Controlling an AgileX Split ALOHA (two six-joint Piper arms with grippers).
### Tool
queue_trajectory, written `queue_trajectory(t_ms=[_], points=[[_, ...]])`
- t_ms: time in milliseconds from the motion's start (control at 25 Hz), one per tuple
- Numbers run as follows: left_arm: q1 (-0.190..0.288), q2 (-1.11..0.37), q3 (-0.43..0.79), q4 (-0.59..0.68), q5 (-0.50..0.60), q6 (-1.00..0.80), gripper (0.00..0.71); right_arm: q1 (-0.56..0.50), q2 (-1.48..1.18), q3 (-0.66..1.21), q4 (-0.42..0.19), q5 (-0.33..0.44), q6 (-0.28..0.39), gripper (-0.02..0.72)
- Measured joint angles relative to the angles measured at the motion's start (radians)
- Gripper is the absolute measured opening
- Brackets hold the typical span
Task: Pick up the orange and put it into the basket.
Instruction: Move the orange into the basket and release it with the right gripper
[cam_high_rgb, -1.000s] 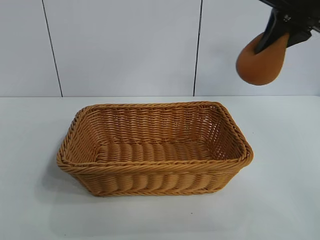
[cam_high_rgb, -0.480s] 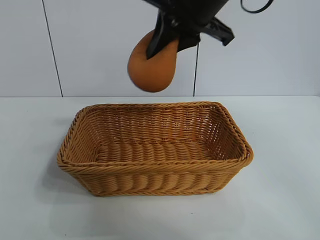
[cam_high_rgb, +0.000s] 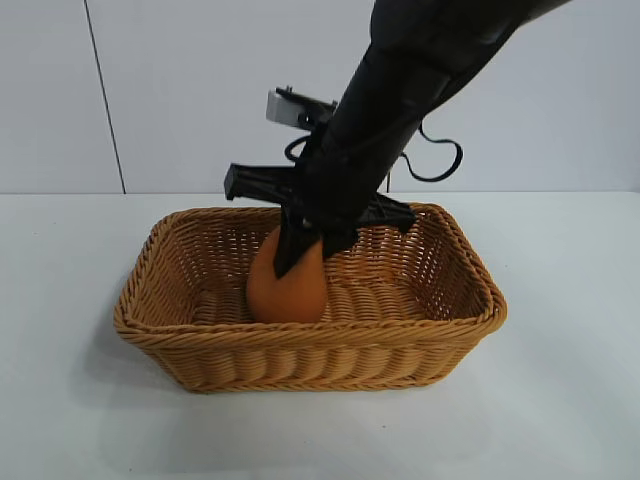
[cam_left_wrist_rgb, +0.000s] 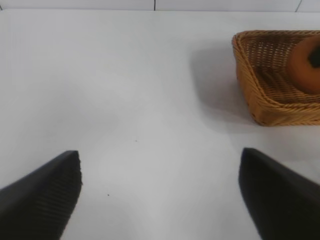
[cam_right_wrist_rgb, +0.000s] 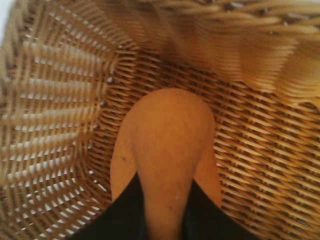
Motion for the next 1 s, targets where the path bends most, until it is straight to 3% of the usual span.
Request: queue_trajectory(t_ms=[160,360,440,560,680,840,1000], points=[[0.0,0.0,0.0,0.0,0.0,0.0,0.613,0.0,0.002,0.0,-0.001,-0.005,0.02,0.16],[0.0,0.0,0.0,0.0,0.0,0.0,0.613,0.0,-0.024,0.0,-0.042,0.011,0.021,0.545],[0.0,0.0,0.0,0.0,0.0,0.0,0.613,0.0,-0.054,0.0,-0.06,0.031,0.021,0.624],[0.0,0.0,0.0,0.0,0.0,0.0,0.613,0.0,-0.111,-0.007,-0.091,0.091,0.045,0.662],[0.0,0.0,0.0,0.0,0.0,0.0,0.613,-0.002,-0.145,-0.072,-0.14,0.24,0.075,0.668],[0.0,0.0,0.0,0.0,0.0,0.0,0.613,-0.002,-0.146,-0.197,-0.248,0.453,0.111,0.666],[0.0,0.0,0.0,0.0,0.0,0.0,0.613,-0.003,-0.147,-0.289,-0.39,0.52,0.187,0.661]])
